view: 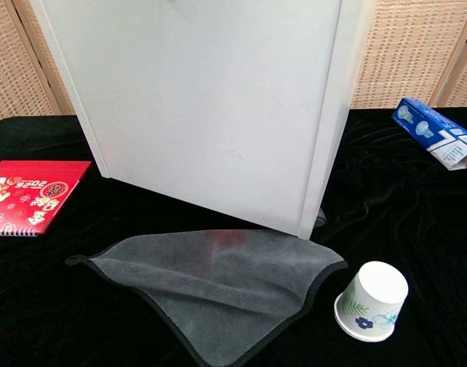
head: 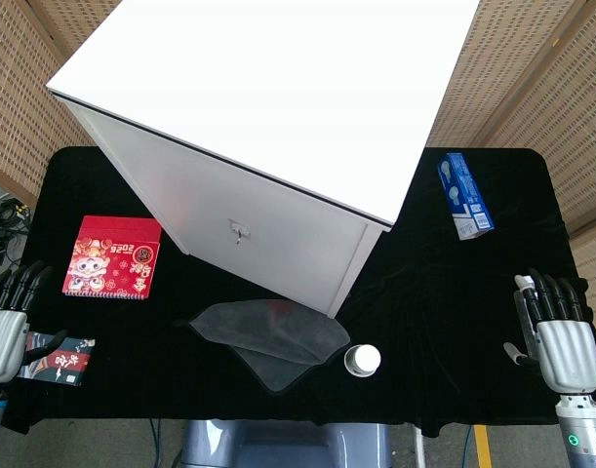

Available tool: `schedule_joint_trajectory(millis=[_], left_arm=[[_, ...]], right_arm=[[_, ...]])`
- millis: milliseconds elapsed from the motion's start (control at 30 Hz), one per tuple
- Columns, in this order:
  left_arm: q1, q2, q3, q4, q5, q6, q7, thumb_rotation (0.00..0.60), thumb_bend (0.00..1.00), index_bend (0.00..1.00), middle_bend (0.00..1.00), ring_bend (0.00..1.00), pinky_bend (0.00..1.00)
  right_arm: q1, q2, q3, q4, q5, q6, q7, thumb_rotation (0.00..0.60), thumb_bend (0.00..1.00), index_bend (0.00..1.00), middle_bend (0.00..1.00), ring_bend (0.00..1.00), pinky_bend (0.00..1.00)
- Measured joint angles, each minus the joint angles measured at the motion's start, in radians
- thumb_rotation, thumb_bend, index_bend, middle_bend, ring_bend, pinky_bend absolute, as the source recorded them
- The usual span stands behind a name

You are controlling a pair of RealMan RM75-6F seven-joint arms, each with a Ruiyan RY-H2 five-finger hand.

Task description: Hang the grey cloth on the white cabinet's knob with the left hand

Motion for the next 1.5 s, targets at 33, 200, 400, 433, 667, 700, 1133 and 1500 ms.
schedule_joint_trajectory(millis=[33,200,400,433,667,700,1133,1500], left_arm=[[0.000,0.000,0.000,0.000,0.001,0.001,0.000,0.600,0.18,0.00,0.00,0.00,0.00],[0.002,0.001,0.001,-0.001,0.004,0.005,-0.002,0.600,0.18,0.00,0.00,0.00,0.00],[-0.003,-0.003,0.001,0.000,0.006,-0.003,0.007,0.600,0.18,0.00,0.00,0.00,0.00],[-0.003,-0.004,0.001,0.001,0.005,-0.005,0.009,0.600,0.18,0.00,0.00,0.00,0.00],[-0.005,-0.009,-0.004,0.004,0.004,0.000,0.005,0.600,0.18,0.00,0.00,0.00,0.00],[-0.005,-0.009,-0.004,0.004,0.006,0.002,0.006,0.600,0.18,0.00,0.00,0.00,0.00],[-0.058,-0.069,-0.013,0.014,-0.005,-0.088,0.096,0.600,0.21,0.14,0.75,0.73,0.66],[-0.209,-0.211,-0.021,-0.075,-0.118,-0.360,0.378,0.600,0.22,0.27,0.82,0.78,0.70]], right_arm=[[0.000,0.000,0.000,-0.001,0.001,-0.001,0.000,0.600,0.17,0.03,0.00,0.00,0.04],[-0.001,0.003,-0.002,-0.006,-0.001,-0.001,0.003,0.600,0.17,0.03,0.00,0.00,0.04],[0.000,0.005,0.001,-0.009,0.006,-0.005,0.004,0.600,0.17,0.03,0.00,0.00,0.04],[0.000,0.005,0.001,-0.009,0.008,-0.007,0.005,0.600,0.17,0.03,0.00,0.00,0.04],[-0.001,0.007,0.001,-0.011,0.008,-0.007,0.006,0.600,0.17,0.03,0.00,0.00,0.04],[-0.001,0.007,0.000,-0.011,0.009,-0.008,0.007,0.600,0.17,0.03,0.00,0.00,0.04],[-0.004,0.025,0.003,-0.028,0.021,-0.014,0.032,0.600,0.17,0.03,0.00,0.00,0.05],[-0.002,0.037,0.007,-0.032,0.034,-0.025,0.066,0.600,0.17,0.03,0.00,0.00,0.05]])
